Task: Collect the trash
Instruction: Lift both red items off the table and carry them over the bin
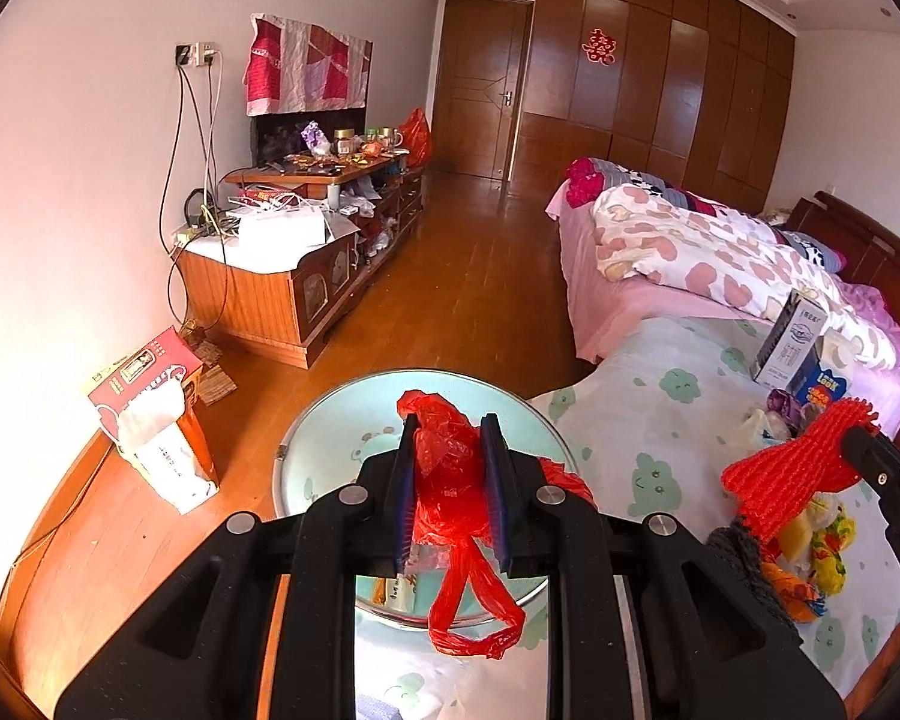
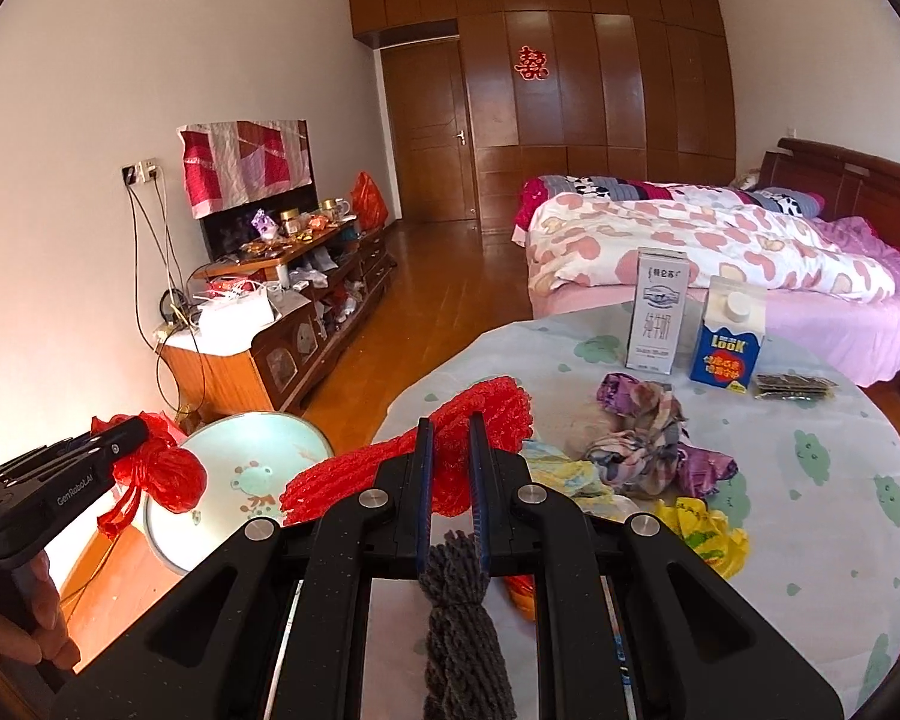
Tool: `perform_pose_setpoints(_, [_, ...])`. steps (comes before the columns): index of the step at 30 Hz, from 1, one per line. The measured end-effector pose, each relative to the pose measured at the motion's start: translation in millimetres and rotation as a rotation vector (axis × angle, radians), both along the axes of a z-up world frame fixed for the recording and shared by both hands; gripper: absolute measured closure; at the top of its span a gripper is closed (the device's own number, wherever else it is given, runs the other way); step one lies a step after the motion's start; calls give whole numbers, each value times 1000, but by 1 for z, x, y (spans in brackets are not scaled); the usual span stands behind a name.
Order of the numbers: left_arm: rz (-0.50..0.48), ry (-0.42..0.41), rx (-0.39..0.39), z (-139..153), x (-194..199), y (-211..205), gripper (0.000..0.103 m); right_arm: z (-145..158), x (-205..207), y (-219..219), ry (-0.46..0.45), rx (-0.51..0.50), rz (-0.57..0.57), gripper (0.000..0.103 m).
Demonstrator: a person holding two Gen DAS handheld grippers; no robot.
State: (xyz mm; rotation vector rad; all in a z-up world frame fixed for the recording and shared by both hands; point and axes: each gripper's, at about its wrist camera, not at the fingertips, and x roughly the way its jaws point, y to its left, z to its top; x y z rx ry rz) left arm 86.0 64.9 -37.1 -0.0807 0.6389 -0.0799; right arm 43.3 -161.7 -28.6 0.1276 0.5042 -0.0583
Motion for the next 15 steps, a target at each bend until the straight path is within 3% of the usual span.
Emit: perform_pose_setpoints(15, [103, 75, -46, -30, 32, 33, 84, -24, 42, 63, 61, -78, 105, 91])
